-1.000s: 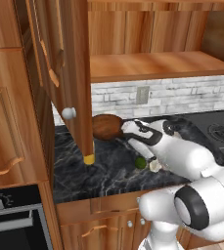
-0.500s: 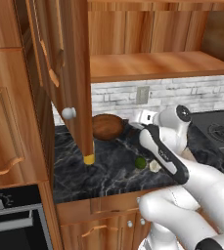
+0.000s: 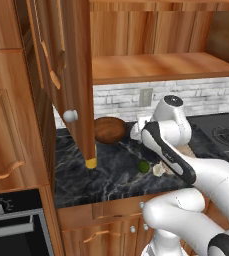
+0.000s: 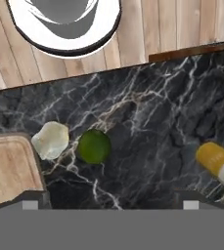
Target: Open the cabinet. Place the bowl and condiment on the counter. Then place the lime and garlic on the cutting board.
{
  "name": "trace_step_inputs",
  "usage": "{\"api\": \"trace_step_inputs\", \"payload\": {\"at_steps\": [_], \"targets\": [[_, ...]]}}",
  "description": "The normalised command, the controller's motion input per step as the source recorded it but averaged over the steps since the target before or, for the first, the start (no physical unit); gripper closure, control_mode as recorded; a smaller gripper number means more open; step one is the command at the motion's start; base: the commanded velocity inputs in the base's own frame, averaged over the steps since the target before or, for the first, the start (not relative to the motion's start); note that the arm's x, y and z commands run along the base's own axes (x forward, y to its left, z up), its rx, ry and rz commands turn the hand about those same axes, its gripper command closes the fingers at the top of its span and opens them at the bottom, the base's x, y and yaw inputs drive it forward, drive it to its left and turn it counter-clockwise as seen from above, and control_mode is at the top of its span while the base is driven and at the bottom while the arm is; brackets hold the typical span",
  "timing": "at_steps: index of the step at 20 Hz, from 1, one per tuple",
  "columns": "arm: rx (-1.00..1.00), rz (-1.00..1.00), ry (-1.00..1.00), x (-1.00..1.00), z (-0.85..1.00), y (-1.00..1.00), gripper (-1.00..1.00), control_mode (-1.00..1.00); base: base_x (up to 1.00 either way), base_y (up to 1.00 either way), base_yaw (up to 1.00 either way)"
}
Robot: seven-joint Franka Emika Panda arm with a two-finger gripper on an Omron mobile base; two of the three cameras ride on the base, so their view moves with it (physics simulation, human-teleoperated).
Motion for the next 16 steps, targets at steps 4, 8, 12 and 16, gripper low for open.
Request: {"api": "trace_step_inputs", "payload": {"at_steps": [4,8,12,16], "targets": [[-0.33,0.18,0.30,0.01,-0.97,-0.05,-1.00,-1.00,0.00,0.00,0.00],[-0.11,0.24,0.10,0.23,-0.53,0.00,-1.00,-1.00,0.00,0.00,0.00],[-0.02,0.31,0.00,0.50,-0.53,0.00,-1.00,-1.00,0.00,0.00,0.00],[0.00,0.34,-0.05,0.25,-0.57,-0.03,-1.00,-1.00,0.00,0.00,0.00]]}}
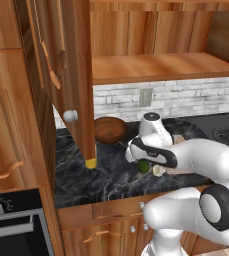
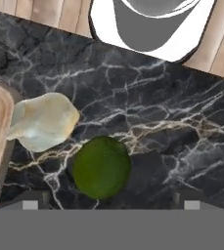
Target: Open the cabinet. Place the bowl and condiment on the counter. Then place the lime and garlic on the cutting board.
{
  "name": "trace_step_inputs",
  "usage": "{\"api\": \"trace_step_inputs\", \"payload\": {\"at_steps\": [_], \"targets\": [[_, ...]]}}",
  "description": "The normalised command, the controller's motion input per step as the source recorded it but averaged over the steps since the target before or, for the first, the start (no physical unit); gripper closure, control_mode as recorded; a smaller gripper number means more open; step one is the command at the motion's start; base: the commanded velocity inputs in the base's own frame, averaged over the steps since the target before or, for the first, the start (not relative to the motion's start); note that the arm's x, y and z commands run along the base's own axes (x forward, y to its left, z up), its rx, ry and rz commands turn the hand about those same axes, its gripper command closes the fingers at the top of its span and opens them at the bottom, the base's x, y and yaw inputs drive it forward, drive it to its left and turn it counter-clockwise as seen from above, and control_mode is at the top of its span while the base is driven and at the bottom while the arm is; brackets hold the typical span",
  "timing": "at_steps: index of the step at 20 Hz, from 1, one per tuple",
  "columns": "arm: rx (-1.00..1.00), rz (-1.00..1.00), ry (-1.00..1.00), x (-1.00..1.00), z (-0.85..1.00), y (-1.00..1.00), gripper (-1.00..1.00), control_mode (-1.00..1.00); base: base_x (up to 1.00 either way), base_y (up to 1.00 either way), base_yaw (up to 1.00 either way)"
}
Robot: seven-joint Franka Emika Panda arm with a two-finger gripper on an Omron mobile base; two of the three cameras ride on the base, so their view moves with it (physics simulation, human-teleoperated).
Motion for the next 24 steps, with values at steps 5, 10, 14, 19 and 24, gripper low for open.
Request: {"api": "trace_step_inputs", "payload": {"at_steps": [5,10,14,19,24], "targets": [[0.00,0.31,-0.03,0.05,-0.54,-0.02,-1.00,-1.00,0.00,0.00,0.00],[-0.01,0.16,0.00,0.02,-0.28,0.00,-1.00,-1.00,0.00,0.00,0.00],[-0.05,0.11,0.00,0.07,-0.30,0.00,-1.00,-1.00,0.00,0.00,0.00],[-0.09,0.09,0.00,0.24,-0.41,0.00,-1.00,-1.00,0.00,0.00,0.00],[-0.06,0.08,0.00,0.07,-0.24,-0.01,1.00,-1.00,0.00,0.00,0.00]]}}
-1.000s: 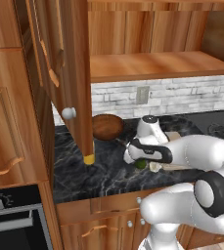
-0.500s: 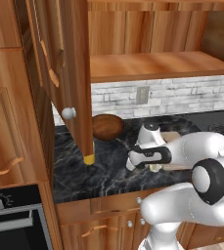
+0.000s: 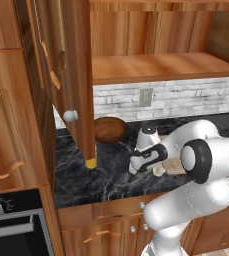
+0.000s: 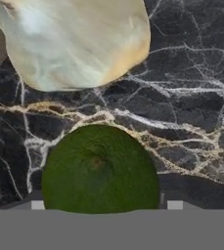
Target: Open the cabinet. Place the bowl and condiment on the counter. Then place the lime and garlic on the cutting board.
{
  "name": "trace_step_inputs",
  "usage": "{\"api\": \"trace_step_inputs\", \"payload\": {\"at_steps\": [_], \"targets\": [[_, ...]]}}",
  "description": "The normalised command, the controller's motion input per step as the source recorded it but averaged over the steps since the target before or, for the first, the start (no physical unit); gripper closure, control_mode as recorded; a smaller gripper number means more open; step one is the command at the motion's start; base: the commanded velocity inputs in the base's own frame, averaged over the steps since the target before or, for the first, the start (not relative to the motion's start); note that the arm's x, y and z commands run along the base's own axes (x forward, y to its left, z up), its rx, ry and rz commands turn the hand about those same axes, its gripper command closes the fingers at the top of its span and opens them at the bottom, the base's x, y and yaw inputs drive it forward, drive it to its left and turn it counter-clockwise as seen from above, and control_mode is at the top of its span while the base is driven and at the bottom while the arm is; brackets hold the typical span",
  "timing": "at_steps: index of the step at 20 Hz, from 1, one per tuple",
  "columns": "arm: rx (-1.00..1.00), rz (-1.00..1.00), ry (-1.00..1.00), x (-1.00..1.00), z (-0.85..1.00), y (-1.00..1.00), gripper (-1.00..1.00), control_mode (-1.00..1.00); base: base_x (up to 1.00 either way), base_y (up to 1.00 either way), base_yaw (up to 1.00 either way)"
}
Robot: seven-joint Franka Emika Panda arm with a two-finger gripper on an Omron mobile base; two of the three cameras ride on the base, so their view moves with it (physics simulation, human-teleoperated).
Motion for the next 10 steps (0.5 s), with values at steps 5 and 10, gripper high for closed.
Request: {"api": "trace_step_inputs", "payload": {"at_steps": [5,10], "targets": [[0.00,0.04,-0.01,-0.22,0.31,-0.29,1.00,-1.00,0.00,0.00,0.00],[0.01,0.03,-0.01,-0.02,0.73,-0.50,1.00,-1.00,0.00,0.00,0.00]]}}
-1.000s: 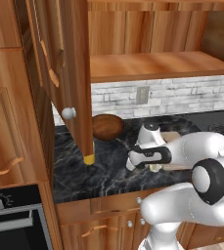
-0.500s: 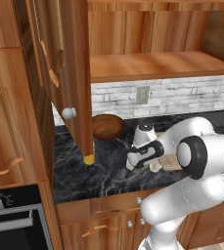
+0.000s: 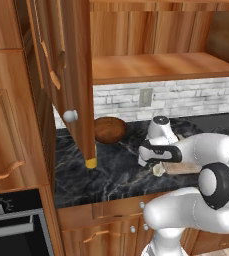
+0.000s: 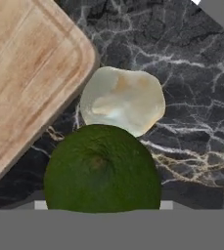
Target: Open the cabinet. Place the bowl and condiment on the counter. Then place the lime and garlic on the cutting board.
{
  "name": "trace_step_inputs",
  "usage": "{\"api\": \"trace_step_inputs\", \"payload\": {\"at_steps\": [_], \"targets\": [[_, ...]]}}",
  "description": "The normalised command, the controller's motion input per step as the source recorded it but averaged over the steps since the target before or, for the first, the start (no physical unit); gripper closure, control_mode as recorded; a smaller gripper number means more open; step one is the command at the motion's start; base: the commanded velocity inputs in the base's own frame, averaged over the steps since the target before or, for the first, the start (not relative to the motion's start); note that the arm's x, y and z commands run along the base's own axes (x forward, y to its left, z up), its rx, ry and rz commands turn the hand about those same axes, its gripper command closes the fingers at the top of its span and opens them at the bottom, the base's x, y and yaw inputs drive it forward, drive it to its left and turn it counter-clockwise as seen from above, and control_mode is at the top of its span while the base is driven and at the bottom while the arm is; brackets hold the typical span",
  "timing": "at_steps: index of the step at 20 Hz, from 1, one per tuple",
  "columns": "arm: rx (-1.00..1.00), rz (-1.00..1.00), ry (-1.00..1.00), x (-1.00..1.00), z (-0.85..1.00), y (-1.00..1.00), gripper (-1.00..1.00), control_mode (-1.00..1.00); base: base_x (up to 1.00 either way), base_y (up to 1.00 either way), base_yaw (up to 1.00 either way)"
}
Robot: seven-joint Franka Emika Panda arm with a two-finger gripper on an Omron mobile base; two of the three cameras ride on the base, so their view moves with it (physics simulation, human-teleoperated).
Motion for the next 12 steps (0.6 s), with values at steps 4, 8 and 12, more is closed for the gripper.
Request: {"api": "trace_step_inputs", "payload": {"at_steps": [4,8,12], "targets": [[0.00,0.01,-0.01,0.03,0.67,-0.79,1.00,-1.00,0.00,0.00,0.00],[0.00,0.00,0.00,0.14,0.42,-0.95,1.00,-1.00,0.00,0.00,0.00],[0.00,0.01,0.00,0.31,0.09,-0.83,1.00,-1.00,0.00,0.00,0.00]]}}
